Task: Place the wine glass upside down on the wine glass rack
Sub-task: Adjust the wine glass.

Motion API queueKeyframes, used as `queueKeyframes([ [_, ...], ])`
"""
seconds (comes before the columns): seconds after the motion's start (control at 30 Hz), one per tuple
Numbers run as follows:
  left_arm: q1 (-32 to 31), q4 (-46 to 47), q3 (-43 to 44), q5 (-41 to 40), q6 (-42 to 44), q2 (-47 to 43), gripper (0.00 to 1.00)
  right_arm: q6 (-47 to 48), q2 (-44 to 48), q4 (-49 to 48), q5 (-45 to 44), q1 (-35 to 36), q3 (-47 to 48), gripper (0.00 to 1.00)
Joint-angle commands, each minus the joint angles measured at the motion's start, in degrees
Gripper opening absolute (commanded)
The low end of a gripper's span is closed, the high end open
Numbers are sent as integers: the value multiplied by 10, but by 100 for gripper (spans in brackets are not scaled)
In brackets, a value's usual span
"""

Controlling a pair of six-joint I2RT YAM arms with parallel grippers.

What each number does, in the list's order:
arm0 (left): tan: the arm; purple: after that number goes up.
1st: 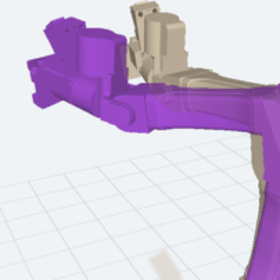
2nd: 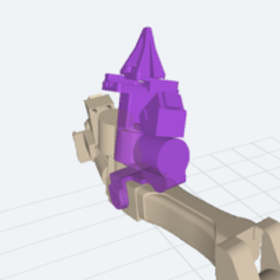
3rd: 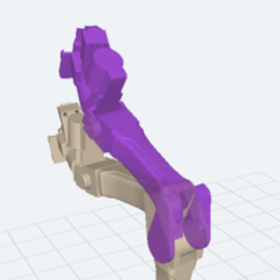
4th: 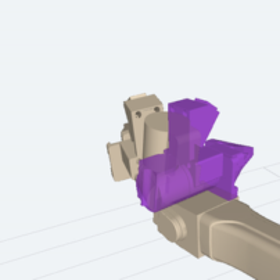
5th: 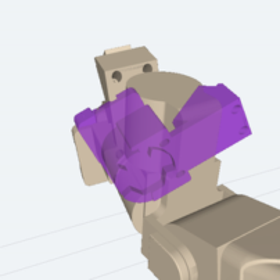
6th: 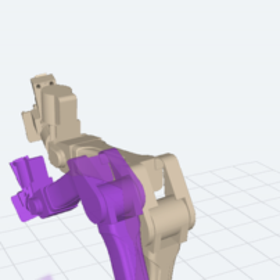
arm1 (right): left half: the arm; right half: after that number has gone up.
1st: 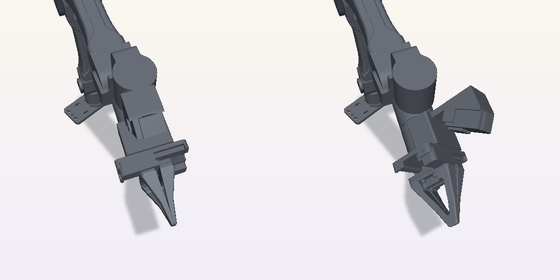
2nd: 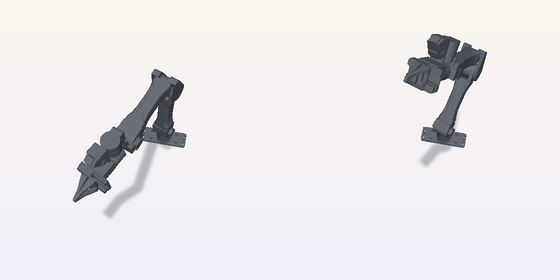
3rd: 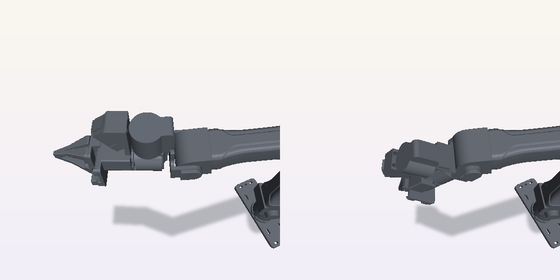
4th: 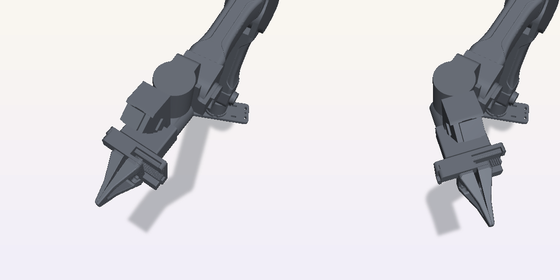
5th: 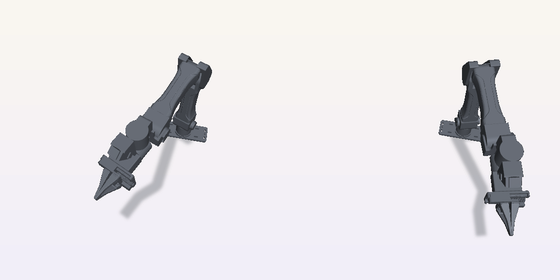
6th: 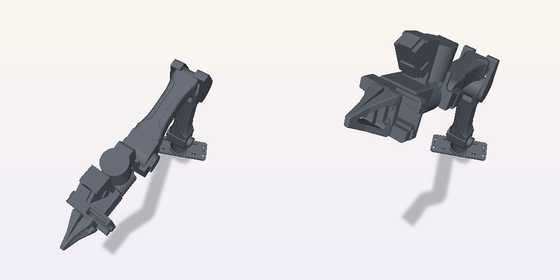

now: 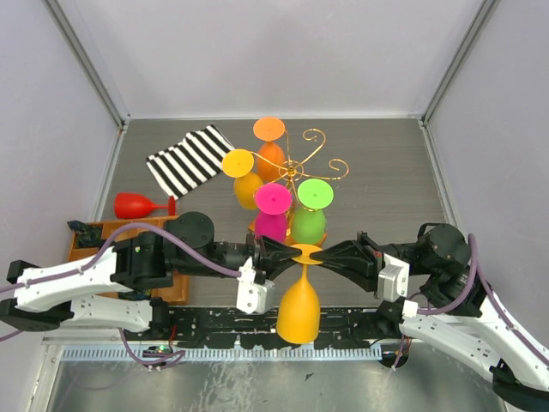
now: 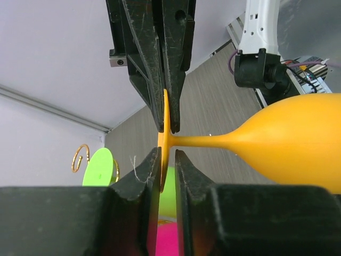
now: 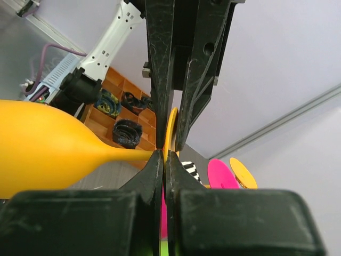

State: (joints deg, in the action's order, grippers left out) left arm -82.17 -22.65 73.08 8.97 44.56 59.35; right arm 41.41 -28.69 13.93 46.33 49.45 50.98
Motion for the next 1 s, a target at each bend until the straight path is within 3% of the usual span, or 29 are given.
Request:
queueKeyframes([
  [0.0, -5, 24, 17, 1, 1, 1, 18, -21, 5, -58, 14, 1, -1, 1],
  [0.1, -7, 27, 18, -2, 2, 1, 8, -24, 7, -58, 13, 1, -4, 1],
  [0.17, -7, 32, 16, -8, 3, -1, 0, -38, 11, -59, 1, 1, -7, 14],
  [0.2, -7, 35, 13, -13, 6, -4, 0, -60, 12, -65, -15, 1, -9, 21],
  [0.33, -7, 35, 4, -36, 23, -13, 0, -117, 14, -40, -58, 1, 11, 37],
  [0.53, -7, 12, 6, -74, 64, -29, 0, -228, 46, -29, -114, 1, 5, 46],
  [0.6, -7, 3, 9, -84, 76, -33, 0, -290, 63, -40, -177, 1, -8, 51],
  [0.67, -7, -8, 11, -93, 85, -37, 0, -390, 82, -64, -280, 1, -22, 65],
  [0.77, -7, -23, 18, -108, 95, -41, 0, -525, 99, -39, -433, 1, -21, 66],
  [0.97, -7, -30, 16, -121, 100, -58, 0, -663, 59, 157, -577, 1, 45, 66],
])
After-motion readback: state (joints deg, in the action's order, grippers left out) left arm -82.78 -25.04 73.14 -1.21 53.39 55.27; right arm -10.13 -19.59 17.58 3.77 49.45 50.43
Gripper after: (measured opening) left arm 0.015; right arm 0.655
